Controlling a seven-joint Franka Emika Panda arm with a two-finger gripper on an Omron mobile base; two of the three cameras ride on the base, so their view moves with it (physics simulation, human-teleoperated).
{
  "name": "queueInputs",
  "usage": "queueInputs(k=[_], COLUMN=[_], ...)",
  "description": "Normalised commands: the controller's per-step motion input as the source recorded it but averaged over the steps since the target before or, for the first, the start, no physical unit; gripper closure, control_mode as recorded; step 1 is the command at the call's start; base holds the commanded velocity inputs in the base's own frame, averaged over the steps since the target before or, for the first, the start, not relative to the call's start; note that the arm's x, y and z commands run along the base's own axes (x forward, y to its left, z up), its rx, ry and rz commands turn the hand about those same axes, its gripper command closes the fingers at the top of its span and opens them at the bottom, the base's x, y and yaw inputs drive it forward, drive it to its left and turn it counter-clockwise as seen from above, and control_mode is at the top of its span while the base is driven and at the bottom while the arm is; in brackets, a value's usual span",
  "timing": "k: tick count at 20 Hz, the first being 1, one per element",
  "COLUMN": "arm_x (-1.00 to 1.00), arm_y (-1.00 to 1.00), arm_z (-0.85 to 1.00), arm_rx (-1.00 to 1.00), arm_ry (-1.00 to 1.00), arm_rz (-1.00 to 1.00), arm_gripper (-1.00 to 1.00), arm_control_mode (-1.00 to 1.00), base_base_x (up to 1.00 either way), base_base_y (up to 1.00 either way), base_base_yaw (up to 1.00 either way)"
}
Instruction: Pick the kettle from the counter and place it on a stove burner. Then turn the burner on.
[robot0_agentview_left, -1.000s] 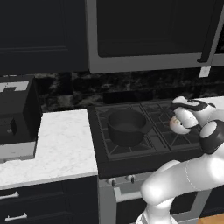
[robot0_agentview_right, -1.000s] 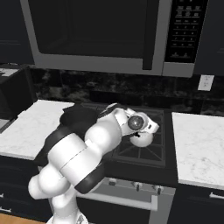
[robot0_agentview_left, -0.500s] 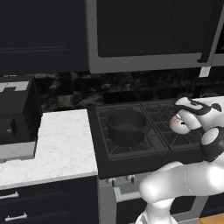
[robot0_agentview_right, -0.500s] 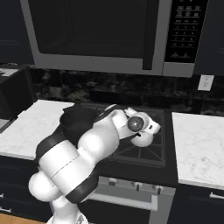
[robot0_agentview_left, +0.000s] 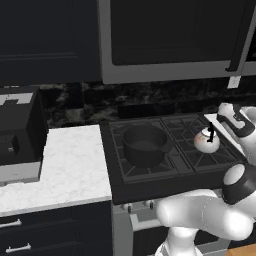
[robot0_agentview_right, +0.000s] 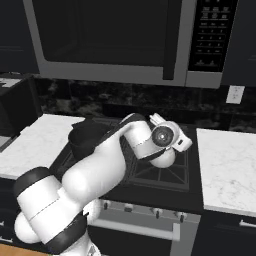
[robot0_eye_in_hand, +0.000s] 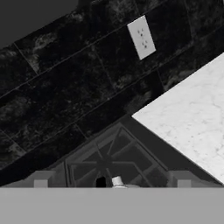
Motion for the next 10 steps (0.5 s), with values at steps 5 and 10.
queueInputs(k=[5, 10], arm_x=[-1.00, -1.00], arm_y=[-0.89, -0.62], arm_z=[0.22, -0.49], arm_rx=[0.16, -0.04], arm_ry=[-0.15, 0.02], arm_rz=[-0.08, -0.01], arm_gripper=[-1.00, -1.00], arm_control_mode=[-1.00, -1.00], base_base_x=[0.00, 0.00], base_base_y=[0.00, 0.00], base_base_yaw=[0.00, 0.00])
